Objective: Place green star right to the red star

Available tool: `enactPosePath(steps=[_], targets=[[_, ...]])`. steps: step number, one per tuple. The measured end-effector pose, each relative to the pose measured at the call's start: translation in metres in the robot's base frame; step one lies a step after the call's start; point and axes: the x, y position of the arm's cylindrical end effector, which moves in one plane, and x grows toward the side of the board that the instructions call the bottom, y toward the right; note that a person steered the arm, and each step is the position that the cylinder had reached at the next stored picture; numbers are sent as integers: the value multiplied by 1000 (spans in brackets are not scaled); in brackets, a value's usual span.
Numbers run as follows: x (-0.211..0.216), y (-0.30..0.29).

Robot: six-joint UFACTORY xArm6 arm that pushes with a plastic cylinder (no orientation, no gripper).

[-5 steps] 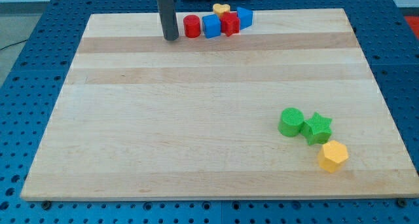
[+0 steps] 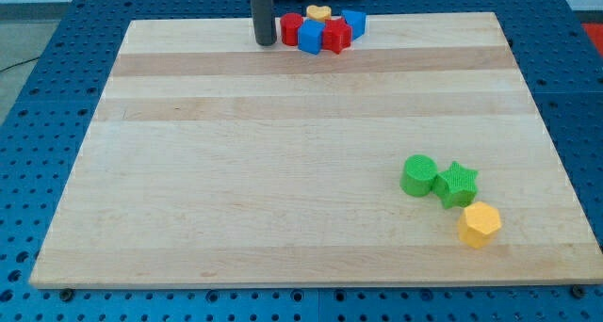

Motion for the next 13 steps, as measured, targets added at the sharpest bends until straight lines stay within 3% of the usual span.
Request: enactPosePath(steps=[1, 3, 4, 5, 7, 8, 11, 12, 13], targets=[[75, 15], [125, 289], [204, 369], [272, 346], [279, 247], [275, 201], [206, 101], [179, 95], [195, 104]])
